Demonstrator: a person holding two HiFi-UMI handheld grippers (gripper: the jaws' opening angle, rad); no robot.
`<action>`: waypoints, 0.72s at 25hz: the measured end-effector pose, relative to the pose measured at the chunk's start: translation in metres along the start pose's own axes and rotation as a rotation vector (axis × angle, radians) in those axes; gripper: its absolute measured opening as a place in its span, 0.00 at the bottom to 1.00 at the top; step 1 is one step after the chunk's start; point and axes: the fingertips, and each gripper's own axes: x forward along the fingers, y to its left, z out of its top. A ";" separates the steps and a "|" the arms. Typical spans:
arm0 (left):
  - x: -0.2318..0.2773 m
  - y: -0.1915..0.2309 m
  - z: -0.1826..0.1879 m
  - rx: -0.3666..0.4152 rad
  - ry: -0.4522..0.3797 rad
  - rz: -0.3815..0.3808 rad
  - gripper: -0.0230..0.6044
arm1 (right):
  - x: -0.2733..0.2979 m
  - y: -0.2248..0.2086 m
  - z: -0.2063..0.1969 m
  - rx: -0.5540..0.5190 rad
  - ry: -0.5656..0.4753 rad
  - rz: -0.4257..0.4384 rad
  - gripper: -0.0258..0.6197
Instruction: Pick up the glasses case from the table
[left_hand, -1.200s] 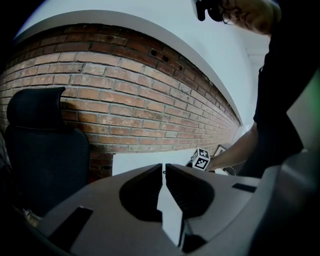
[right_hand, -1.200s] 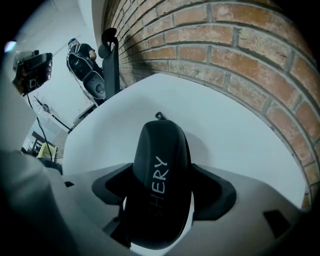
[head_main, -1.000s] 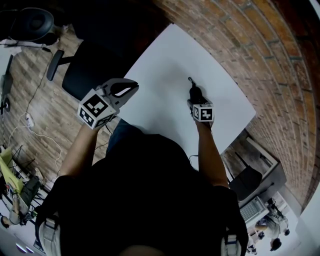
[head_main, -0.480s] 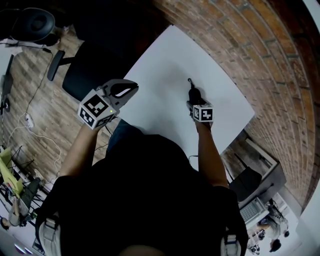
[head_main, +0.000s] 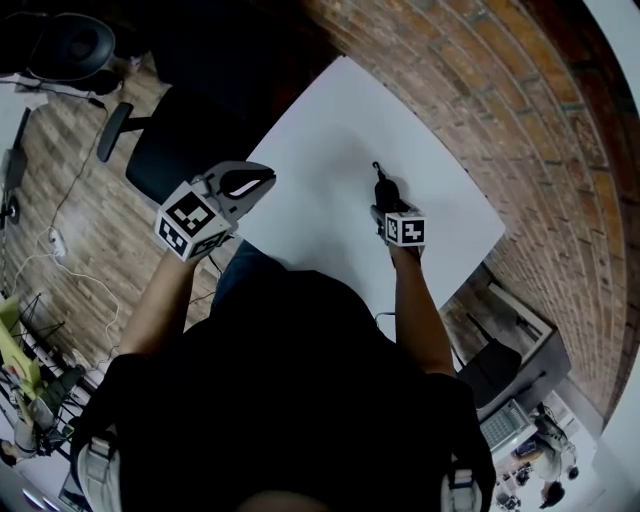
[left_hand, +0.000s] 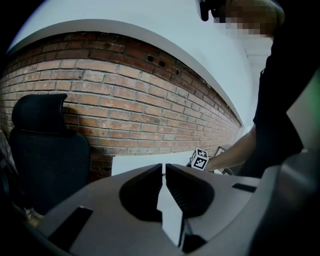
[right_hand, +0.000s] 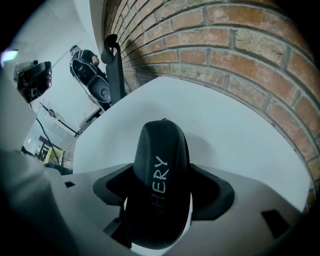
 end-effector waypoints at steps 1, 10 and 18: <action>-0.001 -0.001 0.001 0.003 -0.005 0.002 0.08 | -0.001 0.000 0.000 -0.001 -0.001 0.001 0.57; -0.012 -0.011 0.002 0.019 -0.006 0.018 0.08 | -0.012 0.004 0.001 -0.005 -0.019 0.008 0.57; -0.021 -0.022 0.006 0.033 -0.014 0.033 0.08 | -0.020 0.009 0.002 -0.012 -0.042 0.020 0.57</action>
